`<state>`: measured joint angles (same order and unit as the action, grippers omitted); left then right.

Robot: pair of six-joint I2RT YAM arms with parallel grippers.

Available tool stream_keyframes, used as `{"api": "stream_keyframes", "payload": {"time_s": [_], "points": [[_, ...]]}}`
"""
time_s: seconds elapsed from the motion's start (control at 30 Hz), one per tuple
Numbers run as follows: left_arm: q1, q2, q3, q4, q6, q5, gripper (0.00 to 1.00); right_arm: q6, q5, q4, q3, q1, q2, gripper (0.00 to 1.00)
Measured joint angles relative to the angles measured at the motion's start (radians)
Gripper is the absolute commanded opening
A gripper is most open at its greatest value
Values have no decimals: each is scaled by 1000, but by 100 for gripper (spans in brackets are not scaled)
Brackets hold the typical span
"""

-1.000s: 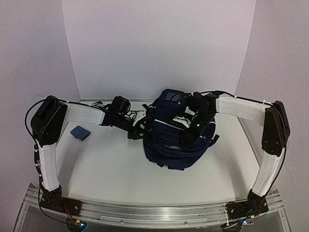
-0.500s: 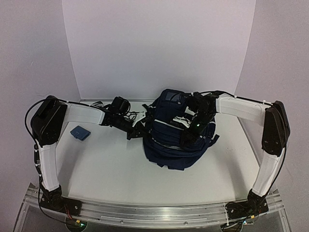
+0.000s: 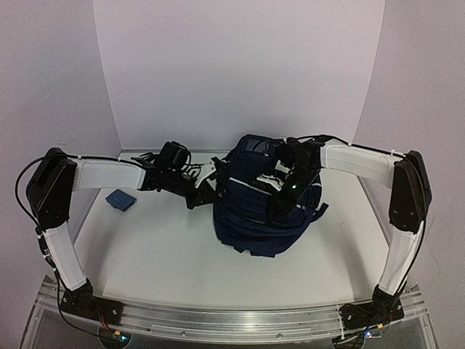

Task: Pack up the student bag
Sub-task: Zip the student bag at the center of the board.

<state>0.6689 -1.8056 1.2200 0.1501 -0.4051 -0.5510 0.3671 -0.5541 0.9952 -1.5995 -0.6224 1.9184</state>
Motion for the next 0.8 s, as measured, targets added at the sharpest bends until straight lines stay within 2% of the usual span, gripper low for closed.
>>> {"api": "stream_keyframes", "payload": {"time_s": [0.27,0.43,0.47,0.5,0.6,0.7,0.8], "points": [[160,83,-107,-31,118,133,0,-28,-24,25,-37,-1,31,0],[217,99,-143,-111,239,184,0,-43,-52,42,-62,-1,47,0],[229,99,-147,-126,263,198,0,-47,-57,46,-68,-1,51,4],[239,98,-147,-133,286,215,0,-51,-64,51,-74,0,55,13],[258,98,-148,-149,355,268,0,-70,-93,57,-87,0,57,47],[238,99,-151,-154,411,270,0,-84,-147,51,-94,-3,50,60],[183,111,-175,-160,455,249,0,-96,-171,28,-94,6,15,67]]}}
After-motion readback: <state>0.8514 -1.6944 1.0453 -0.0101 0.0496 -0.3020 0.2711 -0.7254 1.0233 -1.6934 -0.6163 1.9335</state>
